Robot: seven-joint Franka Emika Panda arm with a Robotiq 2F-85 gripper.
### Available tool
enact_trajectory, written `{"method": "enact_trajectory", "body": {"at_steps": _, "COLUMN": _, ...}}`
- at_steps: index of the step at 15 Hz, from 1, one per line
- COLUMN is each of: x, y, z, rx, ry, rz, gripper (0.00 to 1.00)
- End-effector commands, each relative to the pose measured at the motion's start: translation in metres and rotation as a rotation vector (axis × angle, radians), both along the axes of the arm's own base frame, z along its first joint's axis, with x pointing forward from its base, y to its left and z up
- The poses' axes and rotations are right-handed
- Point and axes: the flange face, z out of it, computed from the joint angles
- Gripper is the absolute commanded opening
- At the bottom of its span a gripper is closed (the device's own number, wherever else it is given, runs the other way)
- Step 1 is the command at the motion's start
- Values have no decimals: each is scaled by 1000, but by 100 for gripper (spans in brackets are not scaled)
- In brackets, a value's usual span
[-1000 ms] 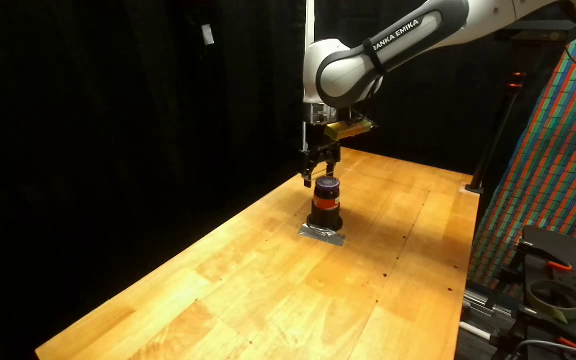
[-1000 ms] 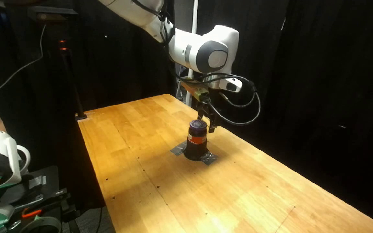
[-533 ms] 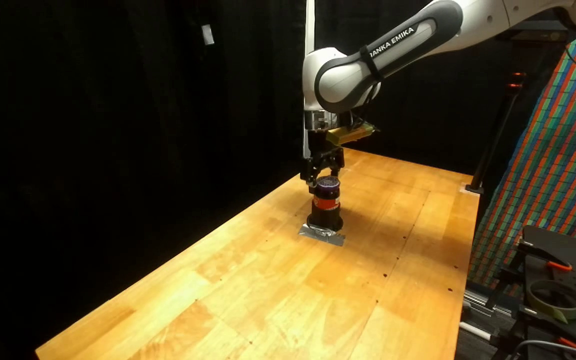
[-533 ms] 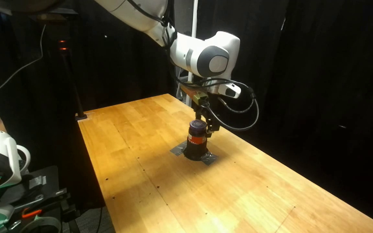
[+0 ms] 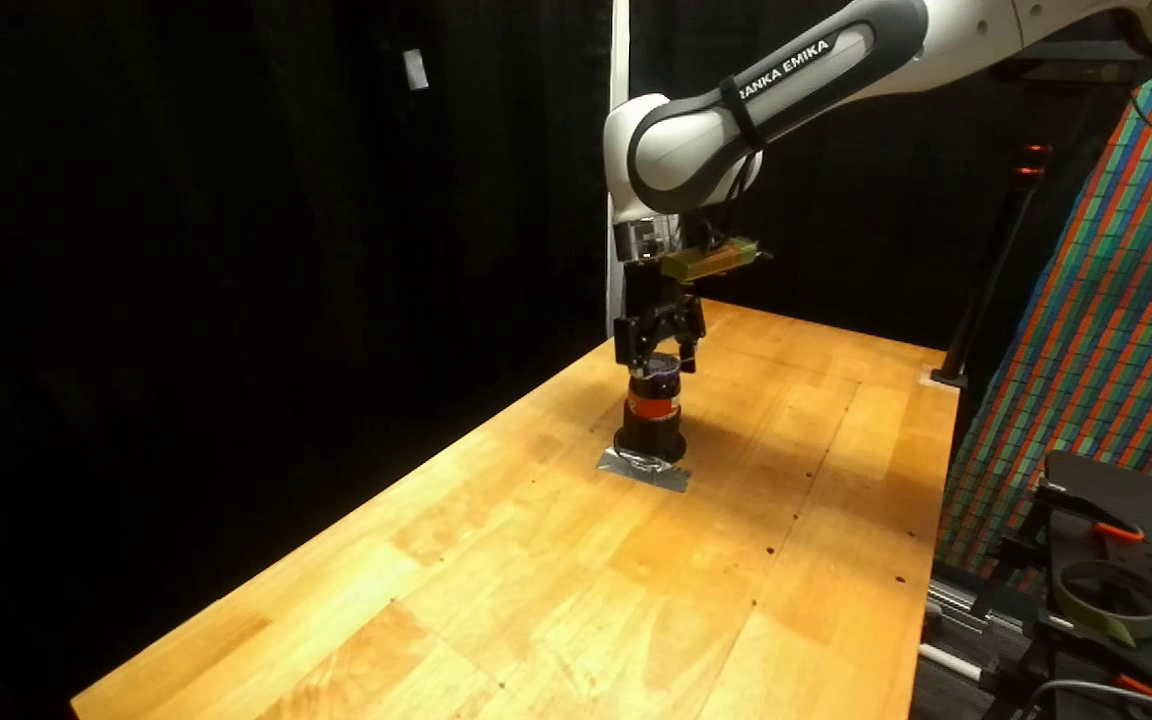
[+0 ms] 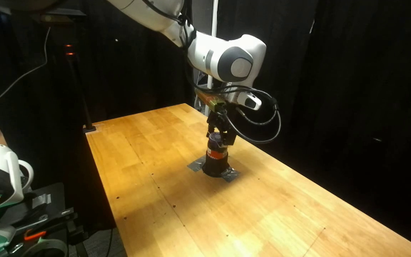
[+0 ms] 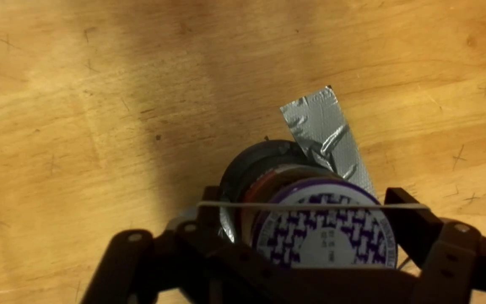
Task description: Put a rubber band around the base of the cup
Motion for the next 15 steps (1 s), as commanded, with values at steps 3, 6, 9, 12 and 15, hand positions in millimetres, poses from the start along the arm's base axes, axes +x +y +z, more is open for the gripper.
{"method": "enact_trajectory", "body": {"at_steps": 3, "x": -17, "y": 2, "z": 7, "rx": 32, "ry": 67, "rz": 13, "gripper": 100}}
{"method": "enact_trajectory", "body": {"at_steps": 6, "x": -23, "y": 2, "z": -5, "rx": 26, "ry": 59, "rz": 8, "gripper": 100}}
{"method": "enact_trajectory", "body": {"at_steps": 9, "x": -29, "y": 1, "z": -15, "rx": 7, "ry": 19, "rz": 4, "gripper": 100}}
{"method": "enact_trajectory", "body": {"at_steps": 12, "x": -38, "y": 1, "z": -12, "rx": 4, "ry": -55, "rz": 9, "gripper": 100}}
{"method": "enact_trajectory", "body": {"at_steps": 15, "x": -56, "y": 1, "z": 1, "rx": 14, "ry": -115, "rz": 4, "gripper": 65}}
